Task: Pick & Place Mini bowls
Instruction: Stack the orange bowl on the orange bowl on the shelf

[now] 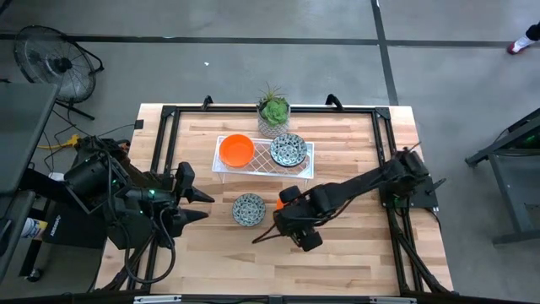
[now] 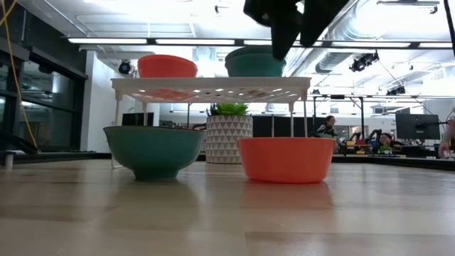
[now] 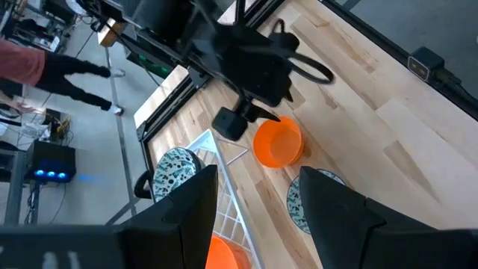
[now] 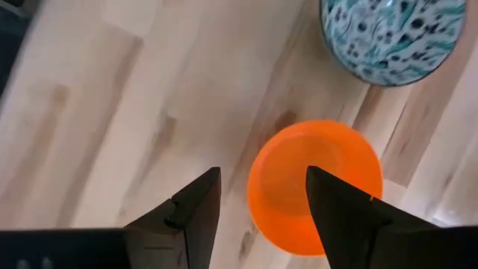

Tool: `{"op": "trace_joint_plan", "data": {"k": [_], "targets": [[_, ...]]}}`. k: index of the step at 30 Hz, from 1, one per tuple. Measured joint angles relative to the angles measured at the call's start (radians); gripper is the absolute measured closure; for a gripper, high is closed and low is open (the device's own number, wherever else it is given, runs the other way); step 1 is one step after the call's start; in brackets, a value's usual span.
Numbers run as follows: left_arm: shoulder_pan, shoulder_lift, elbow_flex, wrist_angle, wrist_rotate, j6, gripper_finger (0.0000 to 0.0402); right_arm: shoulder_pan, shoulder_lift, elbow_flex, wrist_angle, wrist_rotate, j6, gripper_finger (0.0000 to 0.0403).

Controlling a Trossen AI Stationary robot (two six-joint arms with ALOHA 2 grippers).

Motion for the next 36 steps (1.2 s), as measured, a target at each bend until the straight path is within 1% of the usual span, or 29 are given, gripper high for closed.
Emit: {"op": "trace_joint_plan", "data": {"k": [3,6,14,22,26,30,33,36], "targets": [[0.000,0.000,0.000,0.000,0.001,0.000,0.0218,-0.001,0.045,0.033,-0.027,-0.017,-0.007,0.0218],[0.000,0.000,0.000,0.000,0.013,0.000,0.0218,0.000,0.065,0.026,-0.025,-0.058,-0.007,0.0218],[0.000,0.000,0.000,0.000,0.022,0.000,0.0218,0.000,0.066,-0.100,-0.019,-0.057,0.022,0.0218],[0.000,0.000,0.000,0.000,0.022,0.000,0.0218,-0.001,0.067,-0.232,0.103,-0.049,0.026,0.0217],[0.000,0.000,0.000,0.000,0.022,0.000,0.0218,-0.008,0.068,-0.262,0.151,-0.006,0.049,0.0217],[0.000,0.000,0.000,0.000,0.022,0.001,0.0218,-0.012,0.068,-0.288,0.199,-0.012,0.055,0.0218],[0.000,0.000,0.000,0.000,0.022,0.002,0.0218,-0.011,0.068,-0.301,0.212,-0.008,0.081,0.0226],[0.000,0.000,0.000,0.000,0.022,0.002,0.0218,-0.011,0.068,-0.306,0.209,0.009,0.104,0.0251]]}}
